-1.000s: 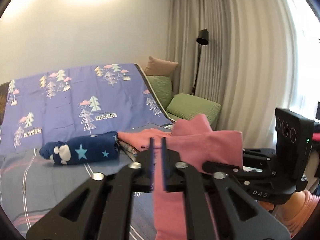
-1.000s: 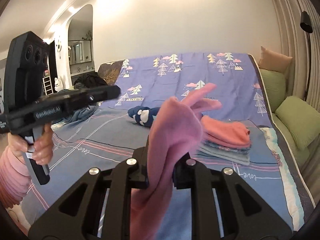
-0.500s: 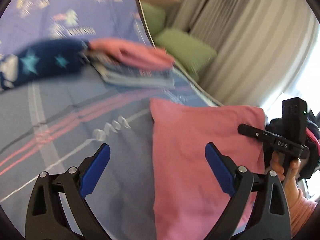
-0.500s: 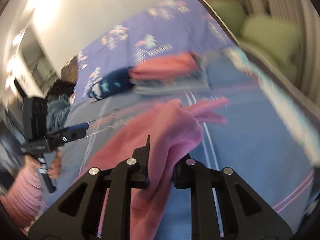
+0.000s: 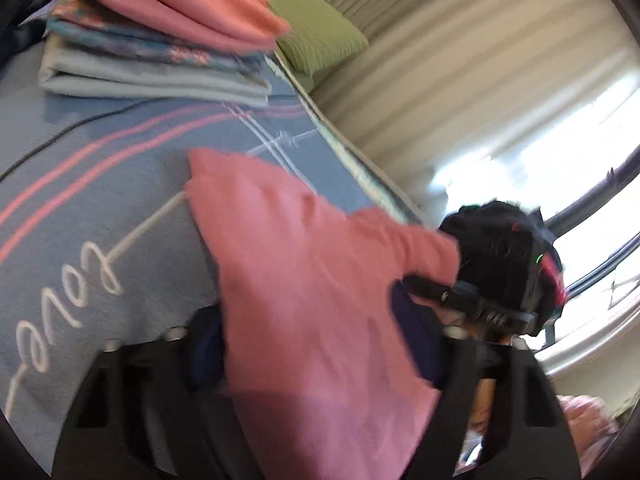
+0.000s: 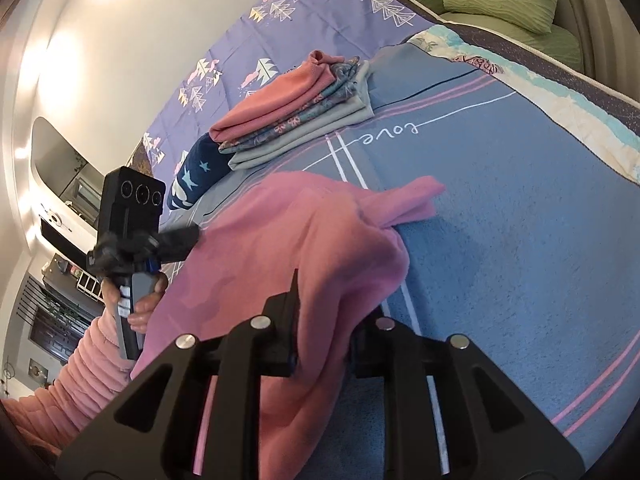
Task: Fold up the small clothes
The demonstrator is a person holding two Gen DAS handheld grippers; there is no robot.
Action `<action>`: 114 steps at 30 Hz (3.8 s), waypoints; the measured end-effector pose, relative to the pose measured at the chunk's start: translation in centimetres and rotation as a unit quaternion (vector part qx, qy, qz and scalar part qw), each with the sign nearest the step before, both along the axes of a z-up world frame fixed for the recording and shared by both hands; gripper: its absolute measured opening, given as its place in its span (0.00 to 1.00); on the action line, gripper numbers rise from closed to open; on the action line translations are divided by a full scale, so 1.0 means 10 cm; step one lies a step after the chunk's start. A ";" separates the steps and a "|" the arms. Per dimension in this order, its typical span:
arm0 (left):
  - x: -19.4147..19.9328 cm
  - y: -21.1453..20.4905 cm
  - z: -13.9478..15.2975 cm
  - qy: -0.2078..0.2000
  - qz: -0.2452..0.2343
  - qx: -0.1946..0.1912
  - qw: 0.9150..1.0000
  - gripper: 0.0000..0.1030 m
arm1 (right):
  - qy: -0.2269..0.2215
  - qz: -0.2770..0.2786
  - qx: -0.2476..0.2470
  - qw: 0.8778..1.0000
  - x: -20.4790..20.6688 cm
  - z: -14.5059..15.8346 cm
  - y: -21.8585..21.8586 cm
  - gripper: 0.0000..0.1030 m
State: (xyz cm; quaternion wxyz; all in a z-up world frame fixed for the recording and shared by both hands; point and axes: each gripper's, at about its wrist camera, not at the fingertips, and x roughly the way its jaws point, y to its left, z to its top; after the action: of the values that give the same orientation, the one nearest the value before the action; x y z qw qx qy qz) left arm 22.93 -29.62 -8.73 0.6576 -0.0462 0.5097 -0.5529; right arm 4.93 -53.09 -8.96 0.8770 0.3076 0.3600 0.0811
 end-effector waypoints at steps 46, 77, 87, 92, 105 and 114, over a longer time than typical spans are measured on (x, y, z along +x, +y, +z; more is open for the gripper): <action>1.96 -0.03 1.09 -0.274 0.358 0.157 0.879 0.70 | -0.039 -0.115 -0.283 0.951 2.88 0.81 -0.11 0.69; -2.16 0.40 1.49 -0.429 0.323 0.142 0.831 0.99 | -0.088 -0.144 -0.288 0.943 -0.88 1.48 0.87 0.89; -2.40 0.54 1.58 -0.417 0.356 0.141 0.824 0.99 | -0.097 -0.119 -0.294 0.943 -1.11 1.51 1.05 0.90; -2.47 0.55 1.58 -0.413 0.357 0.142 0.826 0.99 | -0.102 -0.116 -0.292 0.944 -1.16 1.53 1.08 0.90; -2.53 0.58 1.55 -0.406 0.361 0.146 0.827 0.99 | -0.100 -0.112 -0.294 0.944 -1.23 1.51 1.16 0.91; -2.58 0.61 1.56 -0.402 0.361 0.140 0.830 0.99 | -0.095 -0.111 -0.290 0.946 -1.25 1.50 1.19 0.91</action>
State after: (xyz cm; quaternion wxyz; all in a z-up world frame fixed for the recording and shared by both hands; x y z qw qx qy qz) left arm -2.88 -23.49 6.88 0.9566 0.0917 0.2193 -0.1688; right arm -7.53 -41.20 6.01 0.9618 0.0687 0.2471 -0.0957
